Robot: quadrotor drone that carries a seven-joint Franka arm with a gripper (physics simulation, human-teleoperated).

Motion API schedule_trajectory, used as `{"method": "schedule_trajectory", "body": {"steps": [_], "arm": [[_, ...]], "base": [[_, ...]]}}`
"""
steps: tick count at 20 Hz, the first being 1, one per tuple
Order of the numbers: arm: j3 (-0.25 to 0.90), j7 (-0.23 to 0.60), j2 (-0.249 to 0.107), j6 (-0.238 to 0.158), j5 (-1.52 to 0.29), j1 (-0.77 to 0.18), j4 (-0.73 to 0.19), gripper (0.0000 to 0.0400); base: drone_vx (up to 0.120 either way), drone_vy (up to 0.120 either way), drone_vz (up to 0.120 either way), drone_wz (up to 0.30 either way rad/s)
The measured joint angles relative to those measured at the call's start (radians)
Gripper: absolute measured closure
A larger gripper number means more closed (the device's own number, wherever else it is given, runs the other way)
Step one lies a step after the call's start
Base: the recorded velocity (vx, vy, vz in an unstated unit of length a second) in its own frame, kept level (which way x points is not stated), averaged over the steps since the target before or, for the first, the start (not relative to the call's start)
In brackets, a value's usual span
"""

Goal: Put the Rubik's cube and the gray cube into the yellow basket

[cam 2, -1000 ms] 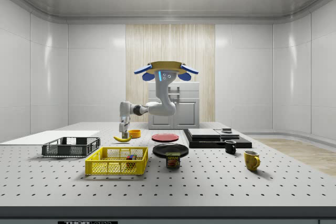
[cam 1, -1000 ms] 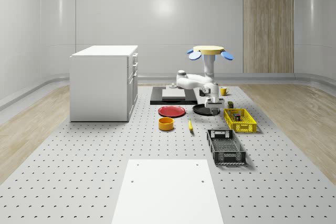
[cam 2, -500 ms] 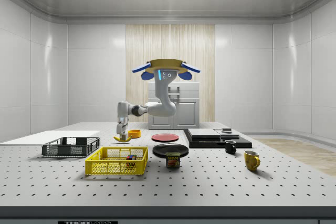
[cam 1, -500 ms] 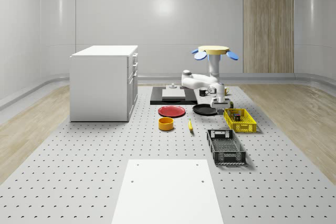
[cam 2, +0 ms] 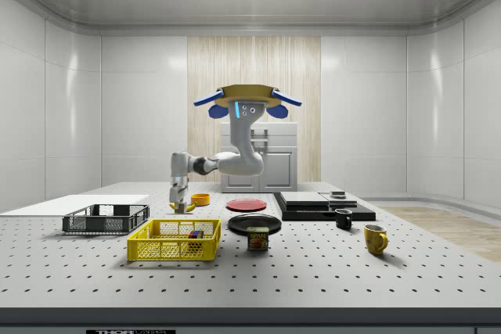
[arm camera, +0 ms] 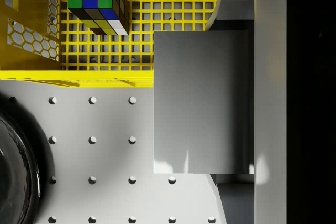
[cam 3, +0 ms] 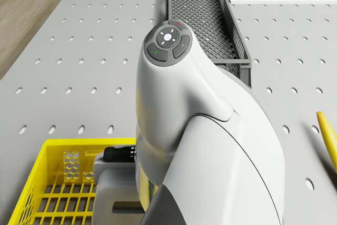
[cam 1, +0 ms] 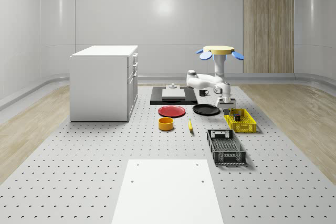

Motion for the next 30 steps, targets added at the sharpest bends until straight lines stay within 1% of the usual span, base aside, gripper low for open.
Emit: {"method": "schedule_trajectory", "body": {"steps": [14,15,20,21,27,30], "arm": [[0.0,0.0,-0.002,0.002,0.001,0.0,0.0,0.015],[0.0,0.0,-0.002,0.002,0.001,0.0,0.0,0.015],[0.0,0.0,-0.003,0.002,0.001,0.0,0.0,0.015],[0.0,0.0,-0.003,0.002,0.001,0.0,0.0,0.015],[0.0,0.0,-0.003,0.003,0.001,0.0,0.0,0.015],[-0.014,0.001,-0.004,0.008,-0.012,-0.001,0.0,0.015]], "base": [[0.0,0.12,0.0,0.0],[0.0,0.12,-0.12,0.0],[0.0,0.008,-0.12,0.0],[0.0,0.12,-0.08,0.0],[0.0,0.12,0.0,0.0],[0.0,0.013,0.0,0.0]]}}
